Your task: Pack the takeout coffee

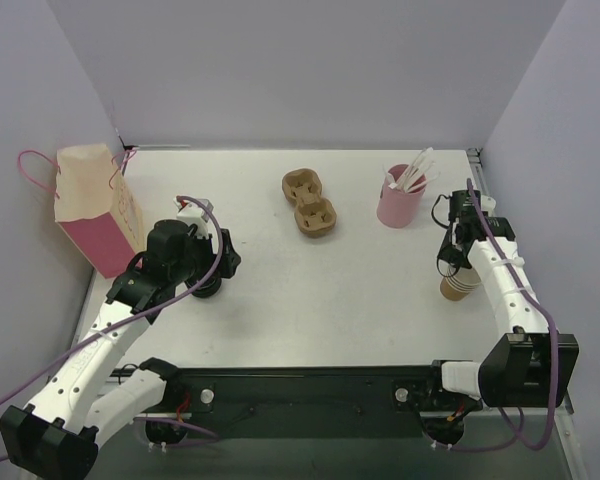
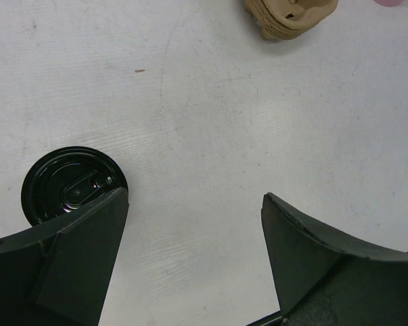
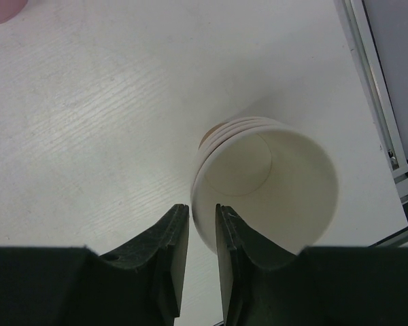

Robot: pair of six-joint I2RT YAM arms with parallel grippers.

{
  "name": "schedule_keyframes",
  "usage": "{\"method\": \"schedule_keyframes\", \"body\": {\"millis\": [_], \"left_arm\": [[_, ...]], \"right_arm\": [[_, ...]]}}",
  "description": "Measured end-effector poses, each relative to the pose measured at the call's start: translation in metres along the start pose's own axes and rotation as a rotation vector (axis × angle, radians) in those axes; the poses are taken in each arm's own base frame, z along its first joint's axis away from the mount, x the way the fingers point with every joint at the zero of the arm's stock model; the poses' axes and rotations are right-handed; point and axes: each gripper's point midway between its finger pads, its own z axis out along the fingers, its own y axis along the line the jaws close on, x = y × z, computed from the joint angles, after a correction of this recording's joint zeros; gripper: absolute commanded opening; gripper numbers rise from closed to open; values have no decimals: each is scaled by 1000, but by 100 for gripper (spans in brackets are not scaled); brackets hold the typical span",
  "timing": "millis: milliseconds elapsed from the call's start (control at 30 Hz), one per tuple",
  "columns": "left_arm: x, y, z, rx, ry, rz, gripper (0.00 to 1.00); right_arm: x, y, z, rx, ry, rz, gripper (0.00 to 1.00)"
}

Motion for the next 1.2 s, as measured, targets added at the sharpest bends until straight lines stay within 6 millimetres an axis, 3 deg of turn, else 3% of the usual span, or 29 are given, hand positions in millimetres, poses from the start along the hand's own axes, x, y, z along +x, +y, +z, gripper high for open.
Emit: {"method": "schedule_keyframes", "body": {"millis": [533, 1000, 1200], "left_arm": [[0, -1, 0, 3, 1, 0, 89], [0, -1, -1, 4, -2, 0, 89], [0, -1, -1, 3, -2, 0, 89]], "right_arm": [[1, -3, 5, 11, 13, -2, 15], [2, -4, 9, 19, 28, -1, 15], [2, -5, 9, 20, 27, -6, 4]]}}
